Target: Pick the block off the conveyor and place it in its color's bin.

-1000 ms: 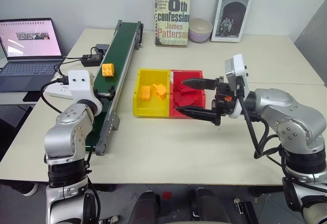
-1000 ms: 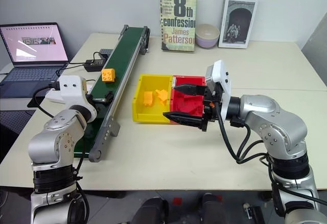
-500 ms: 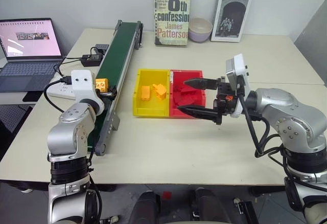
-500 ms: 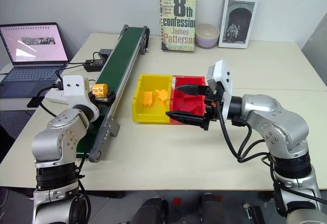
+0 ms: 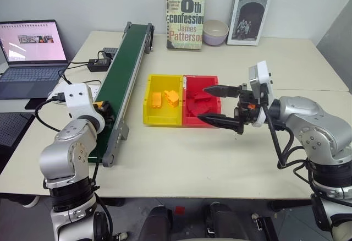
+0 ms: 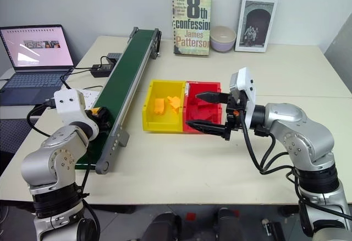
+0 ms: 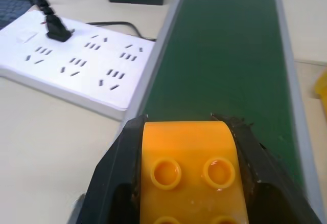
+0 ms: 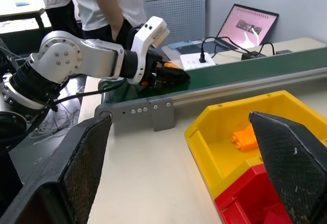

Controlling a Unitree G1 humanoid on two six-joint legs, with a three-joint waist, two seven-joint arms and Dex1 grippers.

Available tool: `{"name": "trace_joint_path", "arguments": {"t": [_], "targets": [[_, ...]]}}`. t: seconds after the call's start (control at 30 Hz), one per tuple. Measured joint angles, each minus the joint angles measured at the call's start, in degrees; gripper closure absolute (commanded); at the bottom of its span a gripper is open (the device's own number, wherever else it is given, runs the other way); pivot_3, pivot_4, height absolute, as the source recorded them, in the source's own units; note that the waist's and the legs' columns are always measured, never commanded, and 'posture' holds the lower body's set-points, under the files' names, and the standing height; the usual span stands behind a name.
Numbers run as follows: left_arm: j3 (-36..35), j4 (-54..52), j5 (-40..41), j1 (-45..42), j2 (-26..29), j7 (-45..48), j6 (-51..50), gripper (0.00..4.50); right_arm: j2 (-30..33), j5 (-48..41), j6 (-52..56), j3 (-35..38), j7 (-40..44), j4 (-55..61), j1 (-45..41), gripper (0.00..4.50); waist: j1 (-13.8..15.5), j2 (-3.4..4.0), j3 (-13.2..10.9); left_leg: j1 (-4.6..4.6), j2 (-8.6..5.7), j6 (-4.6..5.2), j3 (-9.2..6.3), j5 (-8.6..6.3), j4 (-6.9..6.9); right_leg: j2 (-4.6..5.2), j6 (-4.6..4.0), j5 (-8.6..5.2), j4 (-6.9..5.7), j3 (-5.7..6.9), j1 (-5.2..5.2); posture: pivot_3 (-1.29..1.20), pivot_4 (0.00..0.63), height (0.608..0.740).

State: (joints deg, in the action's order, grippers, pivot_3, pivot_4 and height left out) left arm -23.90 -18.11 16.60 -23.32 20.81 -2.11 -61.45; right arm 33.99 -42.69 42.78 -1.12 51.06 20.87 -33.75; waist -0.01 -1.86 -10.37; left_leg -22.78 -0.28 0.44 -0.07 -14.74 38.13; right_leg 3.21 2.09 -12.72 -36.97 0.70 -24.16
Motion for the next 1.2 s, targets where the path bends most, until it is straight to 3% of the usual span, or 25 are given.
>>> {"name": "trace_joint_path", "arguments": {"t": [0.2,0.33,0.43,0.6,0.87,0.93,1.2], "targets": [[0.89,3.52,-0.2,-4.6,1.91,1.33,-0.07,2.97,-0.2,0.51,0.11,0.02,-1.62,0.4,-1.1,0.0,0.02,0.0,0.0,-0.03,-0.04,0.0,0.03,0.0,0.01,-0.04,0.0,0.0,0.02,0.0,0.0,0.0,0.15,0.74],[11.1,11.43,-1.16,-12.69,8.56,12.72,7.62,2.97,0.46,0.42,2.09,0.93,-5.42,3.84,-1.0,0.0,0.71,-0.01,-0.01,-0.11,-0.11,-0.01,-0.02,0.01,0.01,-0.04,-0.01,0.0,0.05,0.07,-0.03,0.0,0.15,0.74],[19.13,16.62,-1.2,-19.43,10.63,22.91,13.01,2.97,1.48,-0.35,3.68,2.44,-7.63,6.77,-0.4,0.0,0.97,-0.01,-0.01,-0.09,-0.16,0.0,0.18,-0.01,-0.01,0.01,-0.01,0.0,0.15,0.0,-0.01,0.0,0.15,0.74],[28.32,27.19,-1.94,-24.77,10.35,35.38,18.89,2.97,4.46,-0.58,5.56,3.93,-11.05,11.26,4.28,0.0,0.8,-0.01,-0.01,-0.16,-0.11,0.02,0.17,-0.02,-0.04,-0.02,0.0,-0.01,0.15,-0.03,-0.11,0.0,0.15,0.74],[34.51,40.88,-6.57,-28.82,6.72,43.18,28.5,2.97,8.89,2.17,6.97,4.8,-15.53,16.27,10.81,0.0,0.22,-0.01,-0.02,-0.14,-0.06,0.02,0.14,-0.02,-0.03,-0.09,0.01,-0.02,0.08,0.03,-0.11,0.0,0.15,0.74],[34.89,42.49,-7.03,-29.09,5.53,44.31,29.92,2.27,8.95,2.43,7.19,5.41,-16.68,16.86,11.06,0.0,0.21,-0.02,-0.02,-0.15,-0.08,0.02,0.16,-0.02,0.0,-0.09,0.02,-0.02,0.09,0.03,-0.1,0.0,0.15,0.74],[34.08,47.76,-9.07,-31.2,4.67,44.02,33.05,0.85,9.12,2.36,7.91,6.84,-18.34,17.76,12.38,0.0,0.14,-0.02,-0.02,-0.14,-0.07,0.03,0.15,-0.02,0.01,-0.1,0.04,-0.02,0.08,0.04,-0.1,0.0,0.15,0.74]]}}
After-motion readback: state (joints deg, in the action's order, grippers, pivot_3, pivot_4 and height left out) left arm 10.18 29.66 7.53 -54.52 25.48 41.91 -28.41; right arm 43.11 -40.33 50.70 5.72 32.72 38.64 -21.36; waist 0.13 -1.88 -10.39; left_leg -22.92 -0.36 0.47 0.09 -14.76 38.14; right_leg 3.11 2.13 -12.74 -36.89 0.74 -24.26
